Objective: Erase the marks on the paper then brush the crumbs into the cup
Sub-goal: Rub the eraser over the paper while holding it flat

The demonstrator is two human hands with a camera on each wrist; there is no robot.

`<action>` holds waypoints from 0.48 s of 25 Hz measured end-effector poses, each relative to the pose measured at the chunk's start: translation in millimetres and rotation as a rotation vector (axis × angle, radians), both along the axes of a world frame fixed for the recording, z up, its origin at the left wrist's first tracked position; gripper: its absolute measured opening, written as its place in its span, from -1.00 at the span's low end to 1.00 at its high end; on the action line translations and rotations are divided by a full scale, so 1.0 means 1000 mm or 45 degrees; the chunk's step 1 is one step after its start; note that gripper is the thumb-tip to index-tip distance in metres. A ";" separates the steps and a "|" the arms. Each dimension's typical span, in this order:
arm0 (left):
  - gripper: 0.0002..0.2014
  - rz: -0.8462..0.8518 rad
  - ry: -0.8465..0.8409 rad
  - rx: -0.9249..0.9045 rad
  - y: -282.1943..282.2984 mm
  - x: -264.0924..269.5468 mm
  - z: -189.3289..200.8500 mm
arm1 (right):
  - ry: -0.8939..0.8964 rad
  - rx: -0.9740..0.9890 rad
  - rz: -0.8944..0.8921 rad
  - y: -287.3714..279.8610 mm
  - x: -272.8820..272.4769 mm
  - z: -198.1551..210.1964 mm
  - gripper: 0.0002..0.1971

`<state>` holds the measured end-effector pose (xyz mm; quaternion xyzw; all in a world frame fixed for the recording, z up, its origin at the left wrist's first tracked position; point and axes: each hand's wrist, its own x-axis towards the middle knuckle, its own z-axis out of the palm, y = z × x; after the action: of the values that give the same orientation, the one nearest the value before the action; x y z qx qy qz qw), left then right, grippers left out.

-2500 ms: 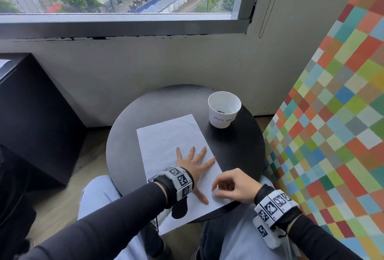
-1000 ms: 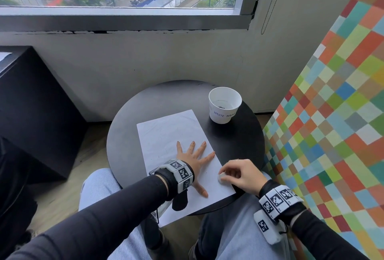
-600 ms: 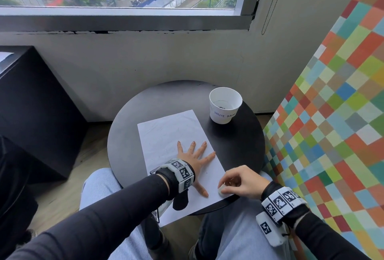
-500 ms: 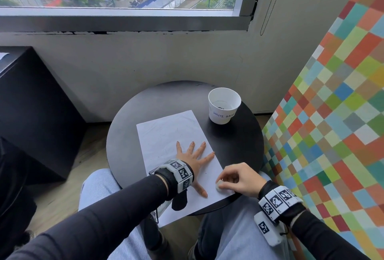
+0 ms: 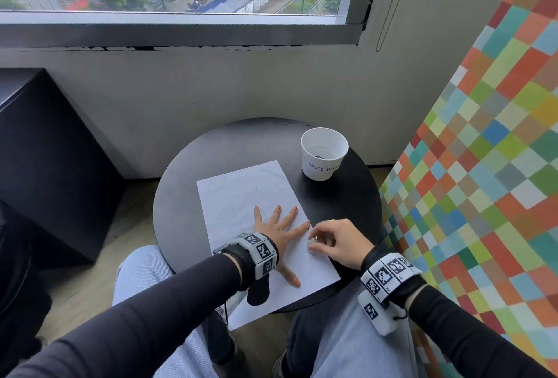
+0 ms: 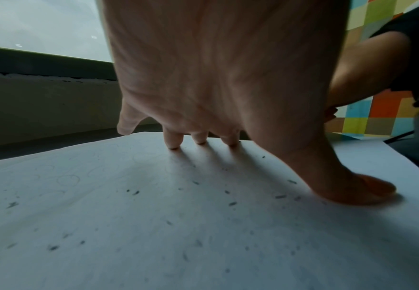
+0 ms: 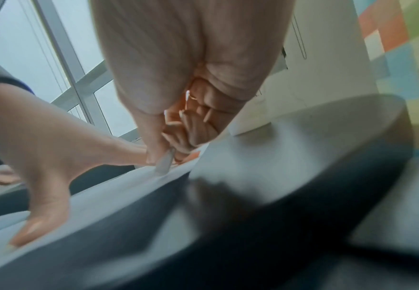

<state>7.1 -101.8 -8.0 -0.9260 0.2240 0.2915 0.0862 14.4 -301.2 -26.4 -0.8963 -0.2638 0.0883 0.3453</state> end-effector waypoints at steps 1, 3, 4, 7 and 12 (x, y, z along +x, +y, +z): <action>0.34 -0.004 -0.006 -0.007 0.001 0.000 0.000 | -0.028 -0.005 -0.016 -0.001 0.003 0.001 -0.87; 0.35 -0.002 -0.016 -0.021 0.002 -0.002 -0.001 | -0.049 -0.035 0.022 -0.001 0.003 0.001 -0.86; 0.36 0.004 -0.019 -0.027 0.003 -0.002 -0.002 | -0.064 -0.061 0.038 0.001 0.001 -0.001 -0.86; 0.39 0.018 -0.023 -0.039 0.005 0.000 -0.005 | -0.084 -0.039 -0.048 0.009 -0.003 -0.004 -0.88; 0.39 0.023 -0.014 -0.025 0.003 -0.002 -0.004 | 0.098 -0.011 0.270 0.011 -0.014 -0.002 -0.89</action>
<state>5.1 -99.1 -12.0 -0.9304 0.2180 0.2850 0.0756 0.8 -290.4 -28.3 -0.8608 -0.3434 0.1599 0.3400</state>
